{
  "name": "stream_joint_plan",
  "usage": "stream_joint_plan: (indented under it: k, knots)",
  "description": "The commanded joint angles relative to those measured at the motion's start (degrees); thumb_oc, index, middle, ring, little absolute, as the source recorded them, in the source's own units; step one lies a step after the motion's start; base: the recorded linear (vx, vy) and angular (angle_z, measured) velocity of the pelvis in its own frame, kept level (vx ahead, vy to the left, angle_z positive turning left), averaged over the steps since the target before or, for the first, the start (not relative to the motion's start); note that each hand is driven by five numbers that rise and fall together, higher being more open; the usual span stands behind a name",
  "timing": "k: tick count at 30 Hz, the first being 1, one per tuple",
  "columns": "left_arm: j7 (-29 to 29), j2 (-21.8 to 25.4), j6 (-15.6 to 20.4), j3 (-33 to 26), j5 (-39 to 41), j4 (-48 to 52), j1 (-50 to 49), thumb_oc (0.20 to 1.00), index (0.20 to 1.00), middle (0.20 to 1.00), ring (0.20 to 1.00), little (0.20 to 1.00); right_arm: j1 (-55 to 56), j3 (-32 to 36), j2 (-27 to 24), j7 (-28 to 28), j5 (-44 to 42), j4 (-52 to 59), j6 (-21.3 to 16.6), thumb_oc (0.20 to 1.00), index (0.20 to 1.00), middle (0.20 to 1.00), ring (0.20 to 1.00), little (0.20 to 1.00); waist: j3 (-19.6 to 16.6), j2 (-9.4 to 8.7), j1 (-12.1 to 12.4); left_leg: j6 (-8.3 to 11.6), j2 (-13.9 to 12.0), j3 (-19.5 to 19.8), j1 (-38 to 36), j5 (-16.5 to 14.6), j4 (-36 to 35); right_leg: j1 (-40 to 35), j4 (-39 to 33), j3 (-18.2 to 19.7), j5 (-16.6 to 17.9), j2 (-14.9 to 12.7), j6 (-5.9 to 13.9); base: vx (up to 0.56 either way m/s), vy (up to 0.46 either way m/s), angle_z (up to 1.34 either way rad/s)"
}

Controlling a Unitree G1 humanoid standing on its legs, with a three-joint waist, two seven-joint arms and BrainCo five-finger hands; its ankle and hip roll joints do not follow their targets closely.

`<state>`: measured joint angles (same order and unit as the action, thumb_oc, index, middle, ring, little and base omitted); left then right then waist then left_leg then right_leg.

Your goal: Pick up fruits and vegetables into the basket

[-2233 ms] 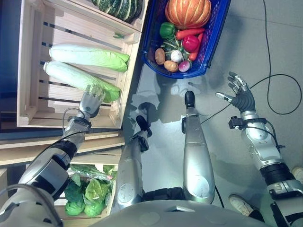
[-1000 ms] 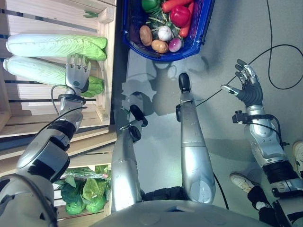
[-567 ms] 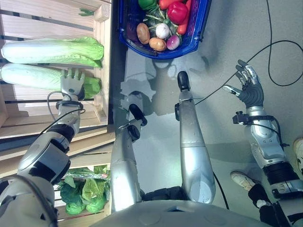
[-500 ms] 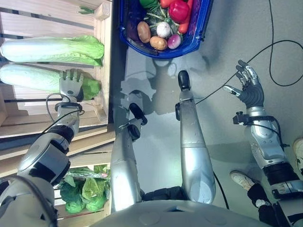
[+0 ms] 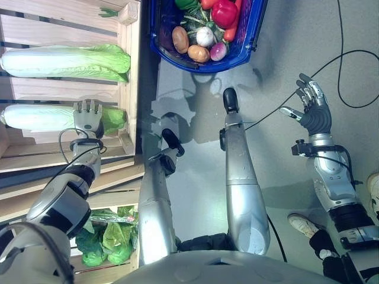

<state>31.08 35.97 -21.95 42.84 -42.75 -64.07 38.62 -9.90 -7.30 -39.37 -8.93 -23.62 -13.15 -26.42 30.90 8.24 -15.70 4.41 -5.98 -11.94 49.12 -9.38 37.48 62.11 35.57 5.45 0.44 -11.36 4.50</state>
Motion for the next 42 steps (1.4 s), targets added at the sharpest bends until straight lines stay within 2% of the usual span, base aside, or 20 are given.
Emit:
stream_joint_plan:
  k: [1, 5, 10, 18, 20, 21, 23, 25, 27, 29, 30, 31, 32, 33, 35, 36, 38, 39, 40, 42]
  knots:
    - [2.4, 2.2, -6.4, -3.8, -1.2, -5.4, -5.4, 0.200, 0.200, 0.200, 0.200, 0.200, 2.0, 0.0, -0.2, -1.2, -1.0, 3.5, -4.6, 1.000, 1.000, 1.000, 1.000, 1.000, -1.1, -1.04, -0.9, -2.31, 1.9, -0.3, 6.0, -3.3, 5.4, 1.3, 3.1, 0.3, -5.5, -0.6, 1.07, 0.00, 0.000, 0.00]
    - [4.4, 2.2, -7.7, -3.8, 0.2, -4.1, -5.6, 0.200, 0.200, 0.200, 0.200, 0.200, 2.2, 0.0, -0.1, -1.5, -1.4, 4.2, -5.9, 1.000, 1.000, 1.000, 1.000, 1.000, -1.1, -1.21, -0.8, -2.52, 2.0, 0.0, 6.4, -3.9, 6.4, 1.5, 3.8, 0.3, -5.7, -0.4, 0.97, 0.00, 0.000, 0.00]
    - [6.6, 2.5, -7.2, -4.4, 0.3, -2.9, -5.6, 0.200, 0.200, 0.200, 0.200, 0.200, 2.7, 0.5, 0.1, -0.7, -1.5, 5.4, -6.7, 1.000, 1.000, 1.000, 1.000, 1.000, -1.1, -1.38, -0.7, -2.61, 2.2, 0.2, 5.7, -4.1, 6.4, 0.6, 3.7, 0.3, -5.9, -0.4, 0.98, 0.00, 0.000, 0.00]
    - [12.8, 3.5, -1.7, -7.8, 1.3, 0.8, -8.5, 0.200, 0.200, 0.200, 0.200, 0.200, 5.4, 1.1, 0.8, 5.2, -2.3, 7.9, -6.9, 1.000, 1.000, 1.000, 1.000, 1.000, -1.1, -2.03, 0.4, -2.30, 2.5, 1.1, -0.2, -2.7, 3.2, -6.1, 2.2, -1.5, -6.3, -0.9, 1.19, 0.00, -0.025, 0.02]
    - [15.1, 4.2, 1.4, -9.7, 1.8, 2.5, -9.4, 0.200, 0.200, 0.200, 0.200, 0.200, 5.9, 1.0, 1.1, 6.1, -1.0, 8.7, -6.1, 1.000, 1.000, 1.000, 1.000, 1.000, -1.1, -2.26, 1.1, -2.06, 2.6, 1.5, -3.0, -1.9, 1.6, -9.1, 1.5, -2.6, -6.4, -1.2, 1.33, 0.01, -0.069, 0.10]
    - [15.3, 4.3, 1.9, -9.9, 1.9, 2.7, -9.5, 0.200, 0.200, 0.200, 0.200, 0.200, 5.9, 0.9, 1.2, 6.1, -0.6, 8.8, -6.0, 1.000, 1.000, 1.000, 1.000, 1.000, -1.1, -2.33, 1.2, -2.00, 2.6, 1.6, -3.5, -1.8, 1.3, -9.7, 1.3, -2.8, -6.4, -1.2, 1.36, 0.02, -0.067, 0.12]
    - [16.9, 4.5, 5.2, -11.6, 3.5, 4.2, -10.5, 0.200, 0.200, 0.200, 0.200, 0.200, 6.0, 0.7, 1.4, 6.8, 0.1, 9.1, -5.7, 1.000, 1.000, 1.000, 1.000, 1.000, -1.1, -2.63, 1.8, -1.73, 2.7, 1.9, -6.0, -1.0, -0.3, -12.5, 0.2, -3.8, -6.3, -1.6, 1.49, 0.02, -0.085, 0.12]
    - [17.8, 4.9, 10.4, -14.1, 6.2, 6.0, -12.0, 0.200, 0.200, 0.200, 0.200, 0.200, 6.2, 0.6, 1.7, 8.5, 0.1, 9.6, -4.6, 1.000, 1.000, 1.000, 1.000, 1.000, -1.1, -3.05, 2.7, -1.45, 2.9, 2.4, -8.8, -0.3, -2.3, -16.1, -1.4, -5.0, -6.2, -1.9, 1.67, 0.02, -0.112, 0.11]
    - [17.3, 5.3, 18.2, -17.6, 11.8, 8.8, -14.0, 0.200, 0.200, 0.200, 0.200, 0.200, 6.6, 0.8, 1.9, 10.8, -0.8, 10.8, -3.5, 1.000, 1.000, 1.000, 1.000, 1.000, -1.1, -3.33, 3.6, -1.24, 3.3, 3.0, -11.8, 0.6, -4.7, -19.6, -3.0, -6.1, -6.2, -2.0, 1.77, 0.02, -0.108, 0.09]
    - [16.1, 4.8, 24.4, -21.4, 14.2, 11.8, -16.3, 0.200, 0.200, 0.200, 0.200, 0.200, 7.1, 0.9, 2.6, 11.5, -0.4, 12.3, -2.6, 1.000, 1.000, 1.000, 1.000, 1.000, -1.1, -3.62, 4.6, -1.15, 3.7, 3.7, -14.9, 1.5, -6.9, -23.3, -4.6, -7.0, -6.1, -2.0, 1.84, 0.02, -0.120, 0.08]
    - [16.0, 4.2, 29.0, -23.5, 16.0, 13.7, -17.8, 0.200, 0.200, 0.200, 0.200, 0.200, 7.6, 1.2, 3.1, 11.7, 0.5, 13.1, -1.8, 1.000, 1.000, 1.000, 1.000, 1.000, -1.1, -3.78, 5.2, -1.14, 3.9, 4.1, -16.6, 1.7, -7.8, -25.2, -5.3, -7.5, -6.2, -2.0, 1.93, -0.06, -0.115, 0.11]
    - [14.7, 3.6, 31.9, -25.7, 17.3, 16.2, -19.2, 0.200, 0.200, 0.200, 0.200, 0.200, 7.8, 1.3, 3.4, 11.4, 1.0, 14.0, -1.3, 1.000, 1.000, 1.000, 1.000, 1.000, -1.1, -4.01, 5.5, -1.52, 4.1, 3.8, -17.2, 3.7, -9.3, -26.1, -6.9, -8.2, -4.4, -2.2, 1.56, 0.04, -0.113, 0.15]
    - [13.1, 3.1, 34.1, -28.1, 18.3, 19.4, -21.2, 0.200, 0.200, 0.200, 0.200, 0.200, 8.3, 1.8, 3.6, 11.8, 1.3, 14.7, -0.7, 1.000, 1.000, 1.000, 1.000, 1.000, -1.2, -4.07, 6.2, -1.22, 4.1, 4.6, -19.6, 2.1, -9.6, -28.6, -6.9, -8.3, -6.2, -2.1, 2.06, -0.04, -0.115, 0.15]
    - [11.4, 2.3, 38.7, -30.2, 22.0, 23.0, -23.4, 0.200, 0.200, 0.200, 0.200, 0.200, 8.7, 2.1, 3.8, 11.7, 2.5, 16.4, 0.0, 1.000, 1.000, 1.000, 1.000, 1.000, -1.7, -4.34, 6.8, -1.63, 4.2, 4.5, -20.1, 3.9, -10.9, -29.6, -8.3, -9.0, -4.6, -2.3, 1.71, 0.05, -0.122, 0.13]
    - [7.3, 1.1, 43.3, -33.7, 25.7, 30.7, -27.5, 0.200, 0.200, 0.200, 0.200, 0.200, 9.8, 2.8, 4.4, 11.7, 3.9, 18.9, 1.4, 1.000, 1.000, 1.000, 1.000, 1.000, -3.4, -4.55, 8.1, -1.81, 4.5, 5.1, -22.6, 4.0, -12.8, -32.5, -9.9, -9.7, -4.9, -2.5, 1.91, 0.04, -0.113, 0.10]
    - [4.6, 1.3, 46.8, -34.6, 30.7, 34.3, -29.2, 0.200, 0.200, 0.200, 0.200, 0.200, 10.4, 3.1, 4.7, 11.1, 4.9, 20.5, 2.4, 1.000, 1.000, 1.000, 1.000, 1.000, -4.1, -4.68, 8.6, -1.73, 4.5, 5.3, -23.7, 4.0, -13.4, -33.9, -10.4, -10.1, -5.1, -2.6, 1.97, 0.09, -0.108, 0.11]
    - [-0.2, -0.1, 49.0, -37.9, 34.9, 40.7, -32.0, 0.200, 0.200, 0.200, 0.200, 0.200, 10.9, 4.0, 5.6, 10.8, 6.1, 22.3, 3.9, 1.000, 1.000, 1.000, 1.000, 1.000, -5.4, -5.00, 9.6, -1.92, 4.6, 5.8, -26.0, 4.0, -15.0, -36.6, -11.9, -10.6, -5.2, -2.7, 2.05, 0.09, -0.123, 0.15]
    - [-4.3, -1.1, 49.8, -39.3, 39.7, 45.2, -33.5, 0.200, 0.200, 0.200, 0.200, 0.200, 11.0, 4.2, 6.1, 10.3, 7.7, 23.8, 5.5, 1.000, 1.000, 1.000, 1.000, 1.000, -6.6, -5.37, 10.3, -1.92, 4.4, 6.1, -27.5, 4.0, -16.0, -38.5, -13.1, -11.0, -5.2, -2.7, 2.21, 0.09, -0.130, 0.15]
    - [-5.4, -1.5, 51.4, -40.1, 42.0, 46.7, -34.3, 0.200, 0.200, 0.200, 0.200, 0.200, 11.2, 4.2, 6.3, 9.7, 9.0, 24.4, 6.5, 1.000, 1.000, 1.000, 1.000, 1.000, -7.0, -5.58, 10.6, -1.92, 4.4, 6.3, -28.3, 4.0, -16.5, -39.6, -13.7, -11.2, -5.2, -2.8, 2.32, 0.11, -0.167, 0.13]
    - [-12.3, -3.9, 51.3, -41.4, 49.9, 53.0, -35.8, 0.200, 0.200, 0.200, 0.200, 0.200, 10.6, 3.5, 6.4, 7.3, 12.4, 25.5, 10.4, 1.000, 1.000, 1.000, 1.000, 1.000, -8.8, -6.09, 11.8, -1.97, 4.1, 6.9, -31.6, 4.3, -18.8, -43.7, -16.3, -11.9, -4.9, -2.6, 2.43, 0.13, -0.157, 0.15]
